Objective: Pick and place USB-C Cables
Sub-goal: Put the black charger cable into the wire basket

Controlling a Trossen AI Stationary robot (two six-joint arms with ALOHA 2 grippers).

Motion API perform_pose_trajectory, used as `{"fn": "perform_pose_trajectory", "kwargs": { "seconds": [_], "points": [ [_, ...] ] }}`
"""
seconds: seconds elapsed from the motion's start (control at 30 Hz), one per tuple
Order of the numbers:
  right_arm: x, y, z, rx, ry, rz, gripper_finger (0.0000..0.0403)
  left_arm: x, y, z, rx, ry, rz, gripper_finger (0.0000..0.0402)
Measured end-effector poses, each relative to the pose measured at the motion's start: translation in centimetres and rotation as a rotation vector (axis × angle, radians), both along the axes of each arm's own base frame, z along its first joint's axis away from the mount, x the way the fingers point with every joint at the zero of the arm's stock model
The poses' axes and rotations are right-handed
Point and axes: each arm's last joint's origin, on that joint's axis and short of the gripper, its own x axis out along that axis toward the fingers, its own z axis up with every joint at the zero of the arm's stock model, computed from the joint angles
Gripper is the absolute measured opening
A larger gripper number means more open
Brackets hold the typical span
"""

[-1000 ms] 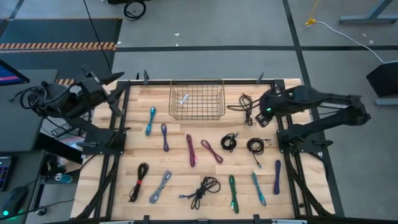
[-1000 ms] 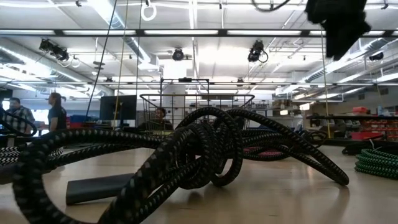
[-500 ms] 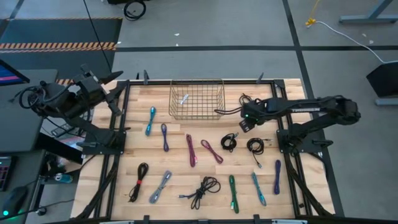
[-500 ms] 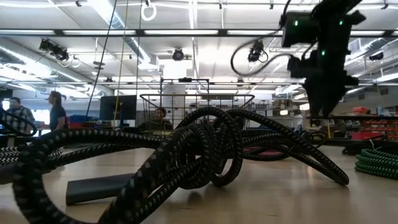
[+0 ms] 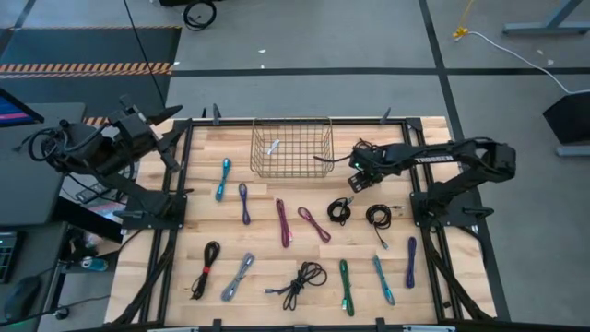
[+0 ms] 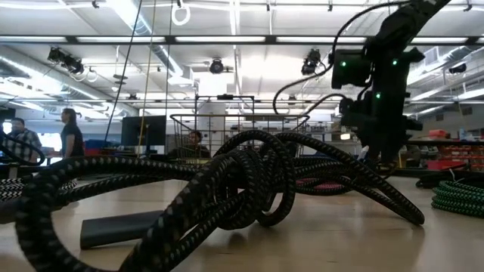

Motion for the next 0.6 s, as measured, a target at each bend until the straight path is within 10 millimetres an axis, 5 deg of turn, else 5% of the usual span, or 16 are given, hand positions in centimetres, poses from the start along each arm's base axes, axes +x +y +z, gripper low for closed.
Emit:
{"fn": "perform_pose_trajectory", "kwargs": {
  "seconds": [0.37, 0.47, 0.6],
  "points": [
    [0.5, -1.3, -2.8, 0.051, 0.127, 0.044, 0.0216, 0.0, 0.0, 0.0, 0.000, 0.000, 0.000, 0.0167],
    [0.4, -1.2, -2.6, 0.064, 0.105, 0.048, 0.0167, 0.0, 0.0, 0.0, 0.000, 0.000, 0.000, 0.0167],
    [-0.3, -0.8, -1.7, 0.078, 0.091, 0.057, 0.0053, 0.0, 0.0, 0.0, 0.000, 0.000, 0.000, 0.0167]
  ]
}}
